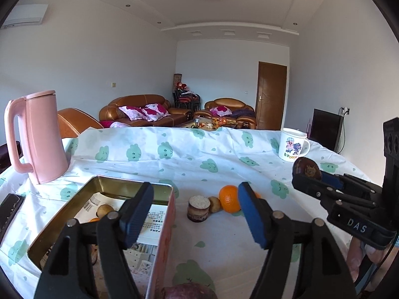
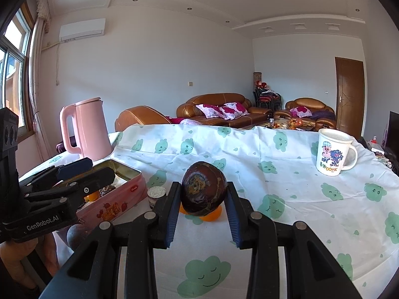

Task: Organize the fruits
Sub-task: 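Lift the purple fruit and dark fruit and carry them toward the pink tin, then lower the purple fruit and dark brown fruit into the tin and open both grippers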

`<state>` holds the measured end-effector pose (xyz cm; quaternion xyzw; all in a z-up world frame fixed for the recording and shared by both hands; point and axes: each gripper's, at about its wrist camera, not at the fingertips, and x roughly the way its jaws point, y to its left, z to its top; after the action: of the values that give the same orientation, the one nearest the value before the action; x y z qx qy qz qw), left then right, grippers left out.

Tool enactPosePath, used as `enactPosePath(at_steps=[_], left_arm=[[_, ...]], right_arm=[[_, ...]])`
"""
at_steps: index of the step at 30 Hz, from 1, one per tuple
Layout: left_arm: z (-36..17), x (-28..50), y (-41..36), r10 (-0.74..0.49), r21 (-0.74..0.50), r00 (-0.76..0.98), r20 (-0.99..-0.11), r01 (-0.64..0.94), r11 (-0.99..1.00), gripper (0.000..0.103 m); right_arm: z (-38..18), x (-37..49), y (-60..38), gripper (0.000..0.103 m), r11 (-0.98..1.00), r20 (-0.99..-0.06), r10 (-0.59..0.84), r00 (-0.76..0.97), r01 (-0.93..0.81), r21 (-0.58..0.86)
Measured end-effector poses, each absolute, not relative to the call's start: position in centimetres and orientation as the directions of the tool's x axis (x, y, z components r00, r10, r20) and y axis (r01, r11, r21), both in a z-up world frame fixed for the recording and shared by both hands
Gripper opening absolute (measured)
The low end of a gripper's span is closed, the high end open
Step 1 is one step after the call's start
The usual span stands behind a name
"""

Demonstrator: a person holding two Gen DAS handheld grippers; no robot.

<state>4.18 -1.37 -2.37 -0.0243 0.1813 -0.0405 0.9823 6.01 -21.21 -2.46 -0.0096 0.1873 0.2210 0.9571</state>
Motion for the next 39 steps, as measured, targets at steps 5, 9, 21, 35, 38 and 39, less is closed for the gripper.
enactPosePath(at_steps=[5, 9, 21, 35, 38, 39], left_arm=[[-3.2, 0.8, -1.1, -0.100, -0.029, 0.910, -0.402, 0.097, 0.995, 0.072], [-4.1, -1.9, -1.3, -0.011, 0.033, 0.919, -0.394, 0.026, 0.999, 0.072], [-7.3, -3.9, -2.0, -0.037, 0.006, 0.871, -0.489, 0.046, 0.999, 0.073], [-8.0, 0.0, -2.6, 0.054, 0.087, 0.827, -0.559, -0.006, 0.996, 0.055], [-8.2, 0.6, -2.3, 0.060, 0.088, 0.818, -0.572, -0.012, 0.996, 0.055], [-8.3, 0.8, -2.2, 0.067, 0.093, 0.815, -0.575, -0.016, 0.995, 0.055]], right_arm=[[-2.7, 3.7, -22.4, 0.037, 0.901, -0.355, 0.421, 0.834, -0.429, 0.061], [-3.1, 2.0, -22.6, 0.037, 0.893, -0.353, 0.438, 0.827, -0.444, 0.067], [-3.7, 0.6, -21.2, 0.037, 0.871, -0.352, 0.473, 0.807, -0.489, 0.048], [-4.3, 0.8, -20.9, 0.037, 0.864, -0.368, 0.484, 0.794, -0.499, 0.059], [-4.3, 0.8, -20.6, 0.037, 0.861, -0.371, 0.487, 0.791, -0.506, 0.052], [-4.3, 0.7, -20.5, 0.037, 0.860, -0.371, 0.488, 0.790, -0.508, 0.050]])
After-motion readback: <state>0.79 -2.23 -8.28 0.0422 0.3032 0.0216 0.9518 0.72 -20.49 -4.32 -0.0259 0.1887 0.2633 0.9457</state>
